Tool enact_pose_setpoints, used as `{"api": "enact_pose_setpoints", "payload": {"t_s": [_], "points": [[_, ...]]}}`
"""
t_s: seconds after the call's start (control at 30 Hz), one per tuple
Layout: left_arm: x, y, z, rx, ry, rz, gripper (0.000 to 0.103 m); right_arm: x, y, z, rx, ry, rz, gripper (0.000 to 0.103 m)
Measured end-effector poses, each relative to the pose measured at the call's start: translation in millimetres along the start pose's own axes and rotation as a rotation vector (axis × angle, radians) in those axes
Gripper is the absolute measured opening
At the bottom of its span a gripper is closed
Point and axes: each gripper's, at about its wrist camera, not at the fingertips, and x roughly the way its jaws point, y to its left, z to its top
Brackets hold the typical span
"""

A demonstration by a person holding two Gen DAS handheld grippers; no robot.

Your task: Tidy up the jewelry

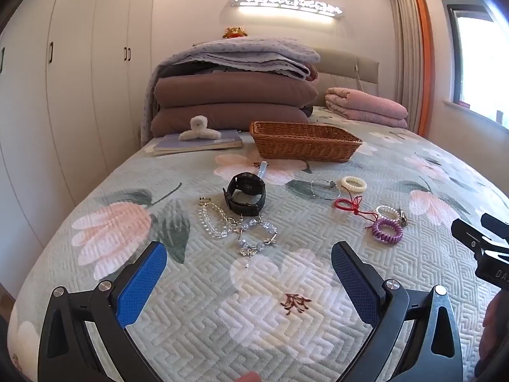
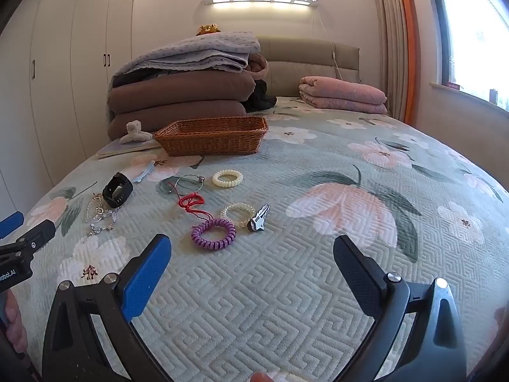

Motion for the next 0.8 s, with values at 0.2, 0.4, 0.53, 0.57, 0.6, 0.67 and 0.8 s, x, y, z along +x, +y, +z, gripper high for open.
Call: {"api": "enact_pose_setpoints", "payload": {"t_s": [0.2, 0.4, 0.53, 0.57, 0.6, 0.67, 0.8], "points": [[3, -2, 0, 0.014, -0.002, -0.012, 0.103, 1, 0, 1, -0.002, 0.001, -0.002, 0.102], [8, -4, -1, 0.018, 0.004, -0.015, 0.103, 7, 0, 1, -0.004, 0.004, -0.003, 0.102], [13, -1, -1, 0.014, 0.011, -0.014, 0.103, 10, -1, 2, -0.008, 0.004, -0.002, 0.102], [14, -1, -1, 0.016, 0.014, -0.009, 0.103, 13, -2, 3, -0.009, 0.006, -0.002, 0.102], [15, 0, -1, 0.016, 0.014, -0.007, 0.103, 14, -2, 3, -0.009, 0.008, -0.001, 0.102], [17, 2, 0, 0.012, 0.014, -0.005, 0.103, 17, -1, 4, -0.011, 0.011, 0.001, 0.102], [21, 5, 1, 0.009, 0.015, -0.006, 0.103, 19, 1, 4, -0.015, 0.015, 0.003, 0.102]]}}
